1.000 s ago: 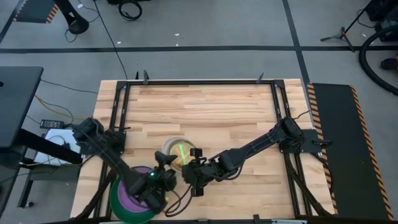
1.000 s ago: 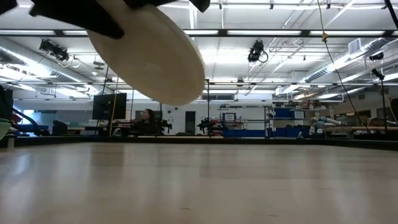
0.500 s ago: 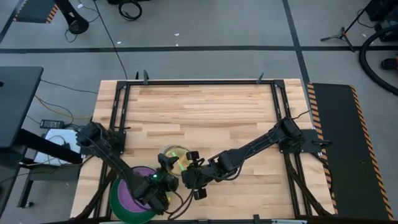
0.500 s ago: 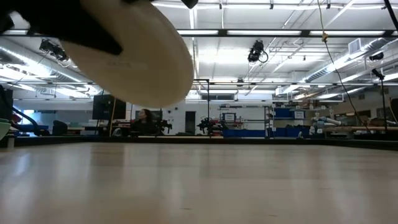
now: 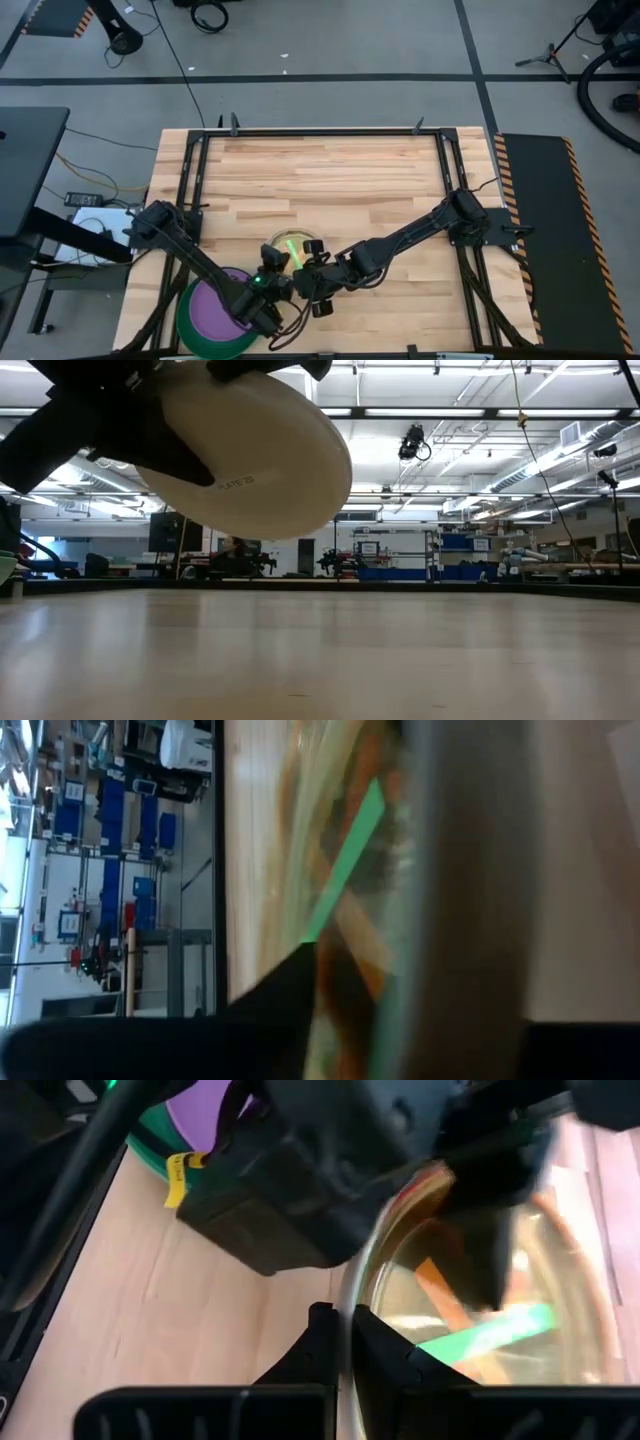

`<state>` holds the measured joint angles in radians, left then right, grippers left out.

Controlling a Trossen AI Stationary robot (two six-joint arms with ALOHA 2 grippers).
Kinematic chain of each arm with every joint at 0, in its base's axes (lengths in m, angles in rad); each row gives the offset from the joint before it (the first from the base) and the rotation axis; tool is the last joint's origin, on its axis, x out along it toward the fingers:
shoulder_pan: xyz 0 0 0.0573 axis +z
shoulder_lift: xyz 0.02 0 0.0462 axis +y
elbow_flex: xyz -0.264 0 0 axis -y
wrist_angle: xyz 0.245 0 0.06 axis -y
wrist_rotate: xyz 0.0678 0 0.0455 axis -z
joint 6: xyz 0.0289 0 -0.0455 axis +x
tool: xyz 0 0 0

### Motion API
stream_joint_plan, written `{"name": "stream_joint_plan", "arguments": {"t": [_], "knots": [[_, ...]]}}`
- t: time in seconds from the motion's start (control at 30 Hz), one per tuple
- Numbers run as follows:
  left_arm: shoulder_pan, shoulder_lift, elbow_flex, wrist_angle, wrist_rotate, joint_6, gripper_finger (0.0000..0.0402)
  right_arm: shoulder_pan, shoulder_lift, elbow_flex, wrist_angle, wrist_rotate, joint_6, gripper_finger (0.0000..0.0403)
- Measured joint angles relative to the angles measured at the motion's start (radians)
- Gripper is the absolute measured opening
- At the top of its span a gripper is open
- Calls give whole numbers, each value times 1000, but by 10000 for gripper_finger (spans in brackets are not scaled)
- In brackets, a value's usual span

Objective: Stack plastic plates
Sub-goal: Stack the stacked plates on top of the purple plates

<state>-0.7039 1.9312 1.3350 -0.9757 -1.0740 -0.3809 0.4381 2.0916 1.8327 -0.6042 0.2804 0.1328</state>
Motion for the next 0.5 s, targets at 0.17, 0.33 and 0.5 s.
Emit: {"name": "stream_joint_plan", "arguments": {"t": [0.17, 0.33, 0.5], "knots": [[-18, 2, -1, 0, 17, 4, 43, 1, -3, 2, 10, 12, 3, 36], [-28, 2, -1, -12, 2, -24, 44, 1, -3, 2, 22, 34, 28, 80], [-34, 0, -1, -79, -3, -59, 53, 7, -3, 2, 21, 34, -4, 150]]}}
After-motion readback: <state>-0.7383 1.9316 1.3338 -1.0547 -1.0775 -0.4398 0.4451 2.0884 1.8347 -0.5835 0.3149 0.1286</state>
